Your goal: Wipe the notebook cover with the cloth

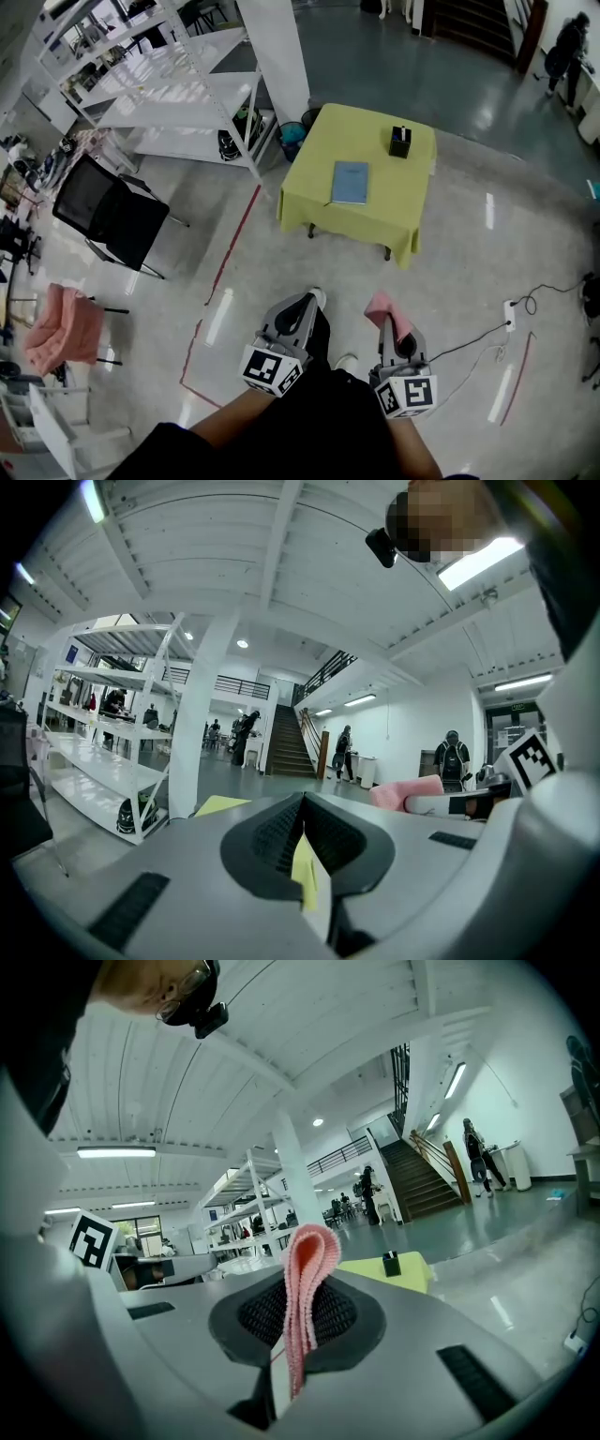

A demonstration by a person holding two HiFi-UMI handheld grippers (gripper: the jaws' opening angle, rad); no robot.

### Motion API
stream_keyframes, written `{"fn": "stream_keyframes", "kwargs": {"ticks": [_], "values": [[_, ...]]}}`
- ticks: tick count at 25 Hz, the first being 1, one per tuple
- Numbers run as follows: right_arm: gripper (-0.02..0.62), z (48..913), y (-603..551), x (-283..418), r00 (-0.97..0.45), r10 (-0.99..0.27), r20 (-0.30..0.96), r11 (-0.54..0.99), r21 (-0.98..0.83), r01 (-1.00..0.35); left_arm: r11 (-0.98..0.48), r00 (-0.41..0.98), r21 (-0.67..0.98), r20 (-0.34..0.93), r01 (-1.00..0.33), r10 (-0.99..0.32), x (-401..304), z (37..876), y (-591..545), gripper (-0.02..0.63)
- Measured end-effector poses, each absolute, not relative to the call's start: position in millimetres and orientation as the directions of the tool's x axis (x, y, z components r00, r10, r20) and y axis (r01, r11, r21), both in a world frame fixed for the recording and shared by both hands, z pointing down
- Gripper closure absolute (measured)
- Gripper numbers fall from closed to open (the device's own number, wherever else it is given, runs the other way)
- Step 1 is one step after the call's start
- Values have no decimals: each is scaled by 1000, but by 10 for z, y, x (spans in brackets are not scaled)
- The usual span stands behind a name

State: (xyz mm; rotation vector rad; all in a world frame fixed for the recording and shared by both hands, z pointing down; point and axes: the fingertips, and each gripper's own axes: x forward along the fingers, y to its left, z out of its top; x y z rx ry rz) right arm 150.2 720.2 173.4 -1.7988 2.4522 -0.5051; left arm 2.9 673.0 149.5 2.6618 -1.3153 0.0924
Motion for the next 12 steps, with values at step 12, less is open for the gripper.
{"fn": "stream_keyframes", "kwargs": {"ticks": [12], "values": [[558,1878,6062,1275,-317,-912,261,258,-237,-937,-604,630,199,115,-772,-768,-207,1599,5408,601]]}}
